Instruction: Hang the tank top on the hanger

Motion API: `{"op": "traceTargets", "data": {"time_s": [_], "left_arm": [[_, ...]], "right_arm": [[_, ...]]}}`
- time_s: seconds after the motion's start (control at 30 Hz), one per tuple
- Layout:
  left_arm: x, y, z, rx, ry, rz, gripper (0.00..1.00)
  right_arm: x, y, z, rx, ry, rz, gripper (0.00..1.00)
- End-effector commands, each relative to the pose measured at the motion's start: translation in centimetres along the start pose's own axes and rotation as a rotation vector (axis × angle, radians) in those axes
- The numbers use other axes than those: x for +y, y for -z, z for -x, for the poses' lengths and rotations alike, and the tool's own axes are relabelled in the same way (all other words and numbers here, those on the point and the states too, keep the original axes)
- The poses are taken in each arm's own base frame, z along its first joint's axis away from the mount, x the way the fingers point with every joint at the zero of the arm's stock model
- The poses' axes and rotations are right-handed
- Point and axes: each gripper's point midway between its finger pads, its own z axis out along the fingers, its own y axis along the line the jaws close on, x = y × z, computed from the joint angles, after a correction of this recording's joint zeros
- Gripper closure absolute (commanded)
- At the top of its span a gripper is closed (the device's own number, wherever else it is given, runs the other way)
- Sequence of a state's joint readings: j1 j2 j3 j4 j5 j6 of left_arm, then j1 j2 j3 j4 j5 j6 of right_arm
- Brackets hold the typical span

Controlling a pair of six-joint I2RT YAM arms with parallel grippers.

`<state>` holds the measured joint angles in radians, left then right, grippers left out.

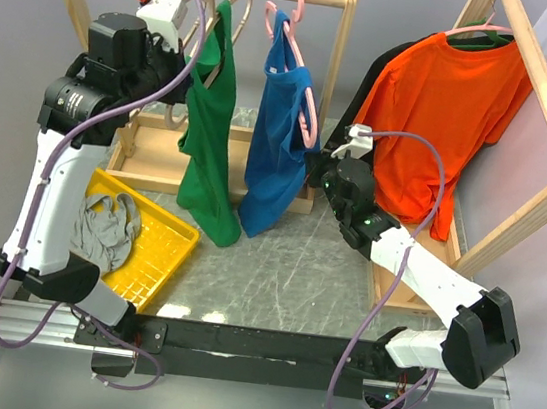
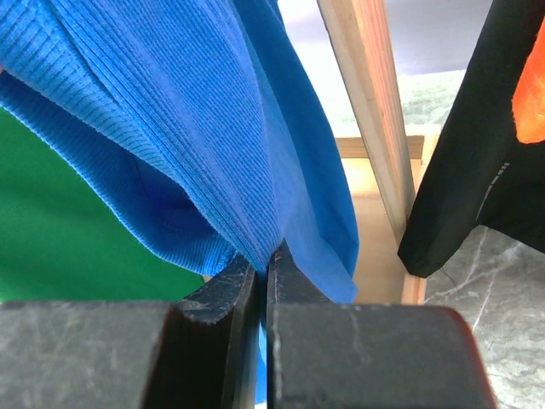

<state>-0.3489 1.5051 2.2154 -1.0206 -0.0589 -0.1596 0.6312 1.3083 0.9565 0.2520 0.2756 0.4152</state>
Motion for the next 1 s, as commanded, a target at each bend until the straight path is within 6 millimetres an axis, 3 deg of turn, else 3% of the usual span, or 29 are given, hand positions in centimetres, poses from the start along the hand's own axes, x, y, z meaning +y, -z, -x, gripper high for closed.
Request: {"op": "traceTargets", "data": {"time_s": [0.0, 0.27, 0.43, 0.5, 0.57, 0.63, 0.67, 0.77, 0.8, 0.87, 0.9, 0.97], "left_arm": [[-0.7, -0.5, 2.8, -0.124, 0.036, -0.052, 0.99], [-0.2, -1.9, 0.7, -0.086, 0.065, -0.054, 0.99], [-0.3, -1.6, 0.9, -0.106, 0.078, -0.064, 0.94], [-0.3, -1.3, 1.3, -0.119, 0.080, -0.062, 0.79], [-0.4, -0.6, 1.9, -0.142, 0.084, -0.069, 0.74], [-0.6, 0.0, 2.4, -0.165, 0.091, -0.080, 0.55], [-0.6, 0.6, 2.8, -0.182, 0.093, -0.081, 0.52], [-0.9, 1.9, 3.5, -0.223, 0.102, -0.097, 0.31], [-0.9, 2.2, 3.6, -0.233, 0.106, -0.100, 0.19], [-1.3, 3.2, 3.7, -0.256, 0.113, -0.124, 0.10], [-1.3, 3.5, 3.7, -0.264, 0.118, -0.126, 0.01], [-1.6, 4.7, 3.9, -0.284, 0.126, -0.145, 0.01]], "right_arm": [[0.4, 0.8, 1.9, -0.051, -0.027, 0.019, 1.00], [0.8, 1.0, 1.7, -0.037, -0.035, 0.041, 1.00], [1.3, 1.6, 2.3, -0.047, -0.047, 0.065, 0.99], [1.6, 1.8, 2.4, -0.039, -0.050, 0.080, 0.94], [1.9, 2.0, 2.7, -0.036, -0.051, 0.096, 0.89], [2.5, 2.4, 3.3, -0.041, -0.057, 0.119, 0.80], [2.6, 2.5, 3.4, -0.037, -0.058, 0.124, 0.76], [3.3, 3.3, 4.2, -0.044, -0.066, 0.157, 0.62], [3.7, 3.7, 4.6, -0.050, -0.071, 0.174, 0.58], [3.9, 4.1, 4.9, -0.049, -0.076, 0.186, 0.50], [4.1, 4.5, 5.2, -0.053, -0.079, 0.201, 0.49], [4.3, 4.9, 5.4, -0.052, -0.084, 0.213, 0.44]]}}
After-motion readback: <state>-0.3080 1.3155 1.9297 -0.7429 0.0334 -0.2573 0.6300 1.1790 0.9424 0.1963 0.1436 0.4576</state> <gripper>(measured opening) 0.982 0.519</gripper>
